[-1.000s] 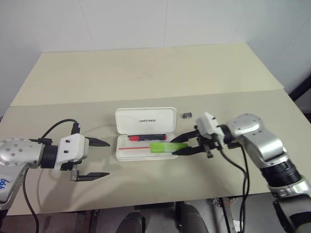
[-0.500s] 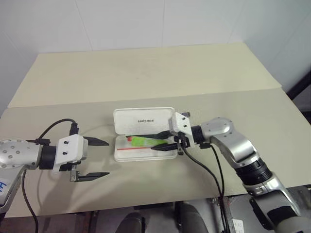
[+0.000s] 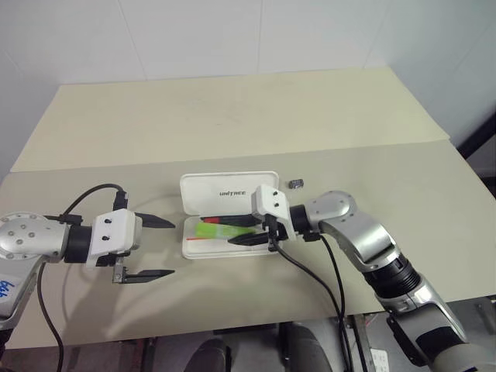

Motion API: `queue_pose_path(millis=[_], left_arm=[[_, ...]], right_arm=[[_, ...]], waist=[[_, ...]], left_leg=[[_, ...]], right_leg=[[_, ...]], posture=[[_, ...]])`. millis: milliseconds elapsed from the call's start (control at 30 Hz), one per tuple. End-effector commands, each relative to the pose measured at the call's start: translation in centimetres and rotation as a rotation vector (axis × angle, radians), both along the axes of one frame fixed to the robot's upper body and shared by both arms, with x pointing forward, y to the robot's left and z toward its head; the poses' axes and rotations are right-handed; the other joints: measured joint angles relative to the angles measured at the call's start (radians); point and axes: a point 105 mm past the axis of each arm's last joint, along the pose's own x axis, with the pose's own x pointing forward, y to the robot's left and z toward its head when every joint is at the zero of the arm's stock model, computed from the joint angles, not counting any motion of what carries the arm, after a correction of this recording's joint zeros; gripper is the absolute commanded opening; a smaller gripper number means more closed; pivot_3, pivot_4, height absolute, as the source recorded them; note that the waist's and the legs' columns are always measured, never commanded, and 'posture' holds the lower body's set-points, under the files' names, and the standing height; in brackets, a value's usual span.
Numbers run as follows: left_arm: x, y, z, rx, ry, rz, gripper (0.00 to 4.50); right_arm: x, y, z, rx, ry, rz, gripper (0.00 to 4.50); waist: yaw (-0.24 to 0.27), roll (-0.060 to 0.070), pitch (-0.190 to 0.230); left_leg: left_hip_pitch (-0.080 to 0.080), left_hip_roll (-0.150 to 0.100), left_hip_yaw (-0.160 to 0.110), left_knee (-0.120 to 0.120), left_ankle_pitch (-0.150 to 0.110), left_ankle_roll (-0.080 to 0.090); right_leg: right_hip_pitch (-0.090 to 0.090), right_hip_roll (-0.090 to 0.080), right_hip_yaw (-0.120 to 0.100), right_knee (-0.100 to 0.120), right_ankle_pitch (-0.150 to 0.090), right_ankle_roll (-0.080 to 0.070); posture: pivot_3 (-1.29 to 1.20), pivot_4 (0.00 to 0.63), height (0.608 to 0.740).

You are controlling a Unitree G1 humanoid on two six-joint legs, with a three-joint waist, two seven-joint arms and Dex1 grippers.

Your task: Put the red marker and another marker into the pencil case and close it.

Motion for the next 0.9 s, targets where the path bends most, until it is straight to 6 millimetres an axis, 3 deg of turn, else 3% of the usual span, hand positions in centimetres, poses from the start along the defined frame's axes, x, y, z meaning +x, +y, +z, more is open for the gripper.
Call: queue_pose_path(millis=[33, 233, 900], left_arm=[[0.1, 0.9, 0.7, 0.032, -0.022, 0.015, 4.50], [0.0, 1.7, 1.1, 0.054, -0.024, 0.032, 4.50], [-0.6, 1.3, 1.1, 0.043, -0.030, 0.047, 4.50]], right_arm=[[-0.9, 0.6, 0.1, 0.014, -0.016, 0.023, 1.10], [-1.0, 1.1, -0.4, 0.022, 0.008, 0.018, 1.10], [-0.8, 3.3, -1.1, 0.016, -0.013, 0.070, 1.10]], waist=[[0.000, 0.000, 0.000], [0.000, -0.001, 0.000], [-0.023, -0.002, -0.001]], left_leg=[[0.000, 0.000, 0.000, 0.000, 0.000, 0.000], [-0.001, 0.000, 0.003, -0.001, 0.000, 0.000], [-0.001, 0.001, 0.006, -0.001, 0.000, 0.000]], right_leg=[[0.000, 0.000, 0.000, 0.000, 0.000, 0.000], [-0.004, 0.000, -0.001, 0.001, 0.000, 0.000], [-0.006, 0.000, -0.001, 0.003, 0.000, -0.001]], posture=[[0.00, 0.150, 0.740], [0.00, 0.150, 0.740], [0.00, 0.150, 0.740]])
